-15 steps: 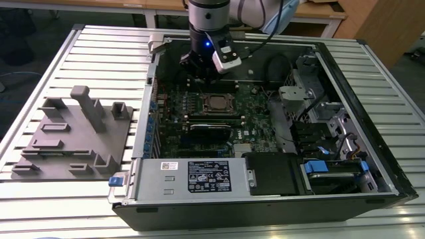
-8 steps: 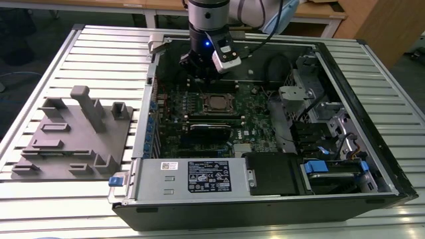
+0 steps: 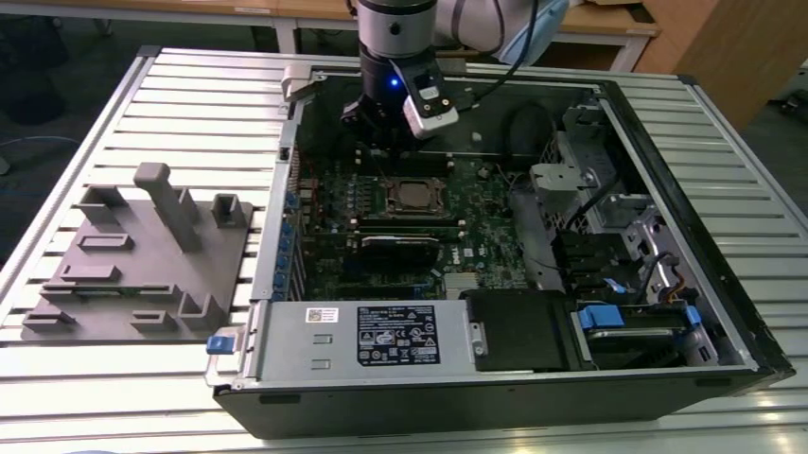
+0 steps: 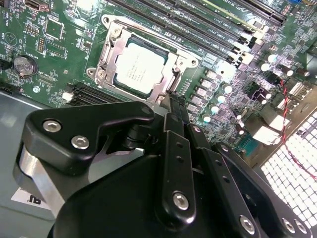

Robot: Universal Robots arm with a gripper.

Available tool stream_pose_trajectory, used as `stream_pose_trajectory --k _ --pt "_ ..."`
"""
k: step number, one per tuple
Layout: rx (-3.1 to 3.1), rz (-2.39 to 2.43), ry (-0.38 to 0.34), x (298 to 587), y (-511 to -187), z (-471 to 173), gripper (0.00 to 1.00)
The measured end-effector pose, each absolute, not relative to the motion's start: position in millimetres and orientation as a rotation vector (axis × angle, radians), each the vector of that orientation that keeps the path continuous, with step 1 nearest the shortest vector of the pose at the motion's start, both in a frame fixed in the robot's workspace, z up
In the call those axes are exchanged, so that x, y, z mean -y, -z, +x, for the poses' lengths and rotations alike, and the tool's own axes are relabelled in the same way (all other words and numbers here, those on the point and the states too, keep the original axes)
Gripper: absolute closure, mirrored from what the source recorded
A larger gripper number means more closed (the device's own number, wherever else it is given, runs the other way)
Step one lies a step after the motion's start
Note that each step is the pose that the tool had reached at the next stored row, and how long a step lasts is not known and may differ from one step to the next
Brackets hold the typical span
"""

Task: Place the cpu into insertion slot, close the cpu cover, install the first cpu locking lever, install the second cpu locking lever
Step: 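Install the first cpu locking lever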

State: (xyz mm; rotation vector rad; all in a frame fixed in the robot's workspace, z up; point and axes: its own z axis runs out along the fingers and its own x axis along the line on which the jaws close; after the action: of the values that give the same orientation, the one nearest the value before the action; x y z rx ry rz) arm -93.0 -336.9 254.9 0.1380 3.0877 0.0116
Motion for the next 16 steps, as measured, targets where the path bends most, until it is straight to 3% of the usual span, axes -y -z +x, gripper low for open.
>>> stream_pose_trajectory --k 16 --pt "-3.087 0.138 -0.012 336.9 -255.0 -107.8 0.89"
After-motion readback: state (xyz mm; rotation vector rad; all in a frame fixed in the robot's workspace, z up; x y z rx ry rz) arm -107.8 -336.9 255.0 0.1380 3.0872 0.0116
